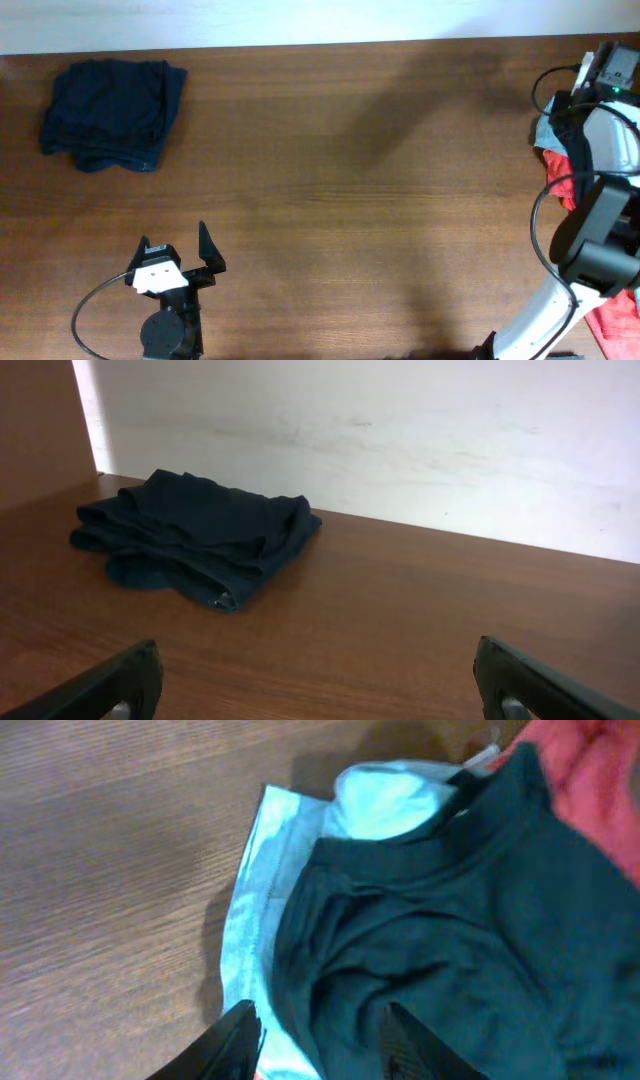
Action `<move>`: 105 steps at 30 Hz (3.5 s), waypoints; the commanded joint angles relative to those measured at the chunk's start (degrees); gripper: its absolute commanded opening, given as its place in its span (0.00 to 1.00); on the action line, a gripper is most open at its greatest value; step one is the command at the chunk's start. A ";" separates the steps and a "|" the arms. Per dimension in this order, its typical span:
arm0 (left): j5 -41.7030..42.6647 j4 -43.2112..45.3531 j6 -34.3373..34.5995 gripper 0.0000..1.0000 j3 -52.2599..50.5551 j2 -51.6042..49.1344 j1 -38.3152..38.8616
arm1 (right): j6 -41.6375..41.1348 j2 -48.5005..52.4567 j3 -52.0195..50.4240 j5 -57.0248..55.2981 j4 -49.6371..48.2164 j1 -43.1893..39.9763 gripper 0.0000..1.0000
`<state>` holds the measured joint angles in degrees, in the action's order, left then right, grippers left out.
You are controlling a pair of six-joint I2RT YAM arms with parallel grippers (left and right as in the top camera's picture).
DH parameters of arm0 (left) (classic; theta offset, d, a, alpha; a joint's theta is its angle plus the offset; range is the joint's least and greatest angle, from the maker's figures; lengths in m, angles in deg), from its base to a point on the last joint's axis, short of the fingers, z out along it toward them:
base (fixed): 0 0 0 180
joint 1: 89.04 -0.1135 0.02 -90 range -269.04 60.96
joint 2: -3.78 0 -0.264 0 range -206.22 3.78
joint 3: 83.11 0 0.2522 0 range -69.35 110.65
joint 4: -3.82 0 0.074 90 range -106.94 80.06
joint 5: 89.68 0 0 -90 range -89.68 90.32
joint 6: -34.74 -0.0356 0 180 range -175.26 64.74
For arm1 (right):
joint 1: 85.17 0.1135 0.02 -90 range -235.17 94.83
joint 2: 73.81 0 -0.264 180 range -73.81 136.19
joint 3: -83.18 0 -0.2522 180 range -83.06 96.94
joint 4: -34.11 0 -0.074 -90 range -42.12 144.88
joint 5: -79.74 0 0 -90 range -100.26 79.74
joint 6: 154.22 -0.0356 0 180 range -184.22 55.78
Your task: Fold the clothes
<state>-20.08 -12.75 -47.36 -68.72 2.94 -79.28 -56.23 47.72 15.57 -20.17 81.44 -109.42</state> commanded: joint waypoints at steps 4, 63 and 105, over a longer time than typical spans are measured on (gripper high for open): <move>0.02 -0.31 -0.94 0.99 -0.09 0.22 0.26 | 0.42 5.16 0.66 0.48 -2.45 -0.22 0.43; 0.02 -0.31 -0.94 0.99 -0.09 0.22 0.26 | 9.81 -48.43 1.81 -5.31 0.17 19.41 0.04; -2.64 10.84 -2.45 0.99 -0.11 0.22 0.09 | 4.76 -40.61 1.81 5.40 8.59 51.19 0.04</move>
<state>-21.22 -5.40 -47.95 -68.79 2.92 -79.30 -49.45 7.16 16.16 -15.30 89.50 -58.60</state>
